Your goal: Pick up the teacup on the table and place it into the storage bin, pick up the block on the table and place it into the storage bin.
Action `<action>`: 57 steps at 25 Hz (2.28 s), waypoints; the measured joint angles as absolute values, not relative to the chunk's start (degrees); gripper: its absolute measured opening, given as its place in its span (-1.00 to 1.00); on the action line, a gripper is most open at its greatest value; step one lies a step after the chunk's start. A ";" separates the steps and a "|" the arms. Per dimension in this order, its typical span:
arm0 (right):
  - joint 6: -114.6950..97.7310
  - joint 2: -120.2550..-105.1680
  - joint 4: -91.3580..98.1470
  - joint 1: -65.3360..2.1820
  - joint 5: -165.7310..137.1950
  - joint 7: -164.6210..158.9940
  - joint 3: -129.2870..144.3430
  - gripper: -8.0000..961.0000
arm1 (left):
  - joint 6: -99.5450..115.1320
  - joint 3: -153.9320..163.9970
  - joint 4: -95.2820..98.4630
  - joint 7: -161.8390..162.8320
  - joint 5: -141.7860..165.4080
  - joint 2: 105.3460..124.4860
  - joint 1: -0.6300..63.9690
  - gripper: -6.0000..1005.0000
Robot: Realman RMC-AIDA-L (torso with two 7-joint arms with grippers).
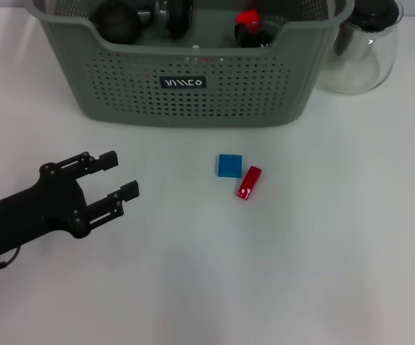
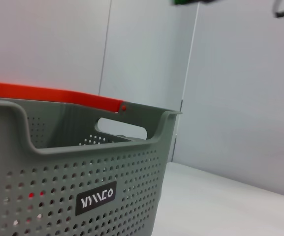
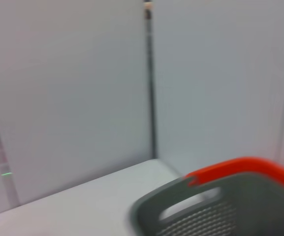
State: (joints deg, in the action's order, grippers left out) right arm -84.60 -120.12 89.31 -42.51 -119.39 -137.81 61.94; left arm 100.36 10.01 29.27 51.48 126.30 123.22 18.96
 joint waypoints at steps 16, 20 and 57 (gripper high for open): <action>-43.25 -119.91 31.93 -73.52 -141.31 -146.87 74.23 -0.07 | 100.28 10.23 29.27 51.51 126.50 123.62 19.37 0.26; -42.15 -120.18 28.97 -74.18 -141.88 -146.84 74.41 -0.07 | 100.27 10.32 29.27 51.51 126.46 123.64 19.55 0.26; -106.30 -120.08 77.30 -44.45 -136.56 -133.99 69.46 0.32 | 100.27 9.48 29.30 51.50 126.38 123.22 19.10 0.26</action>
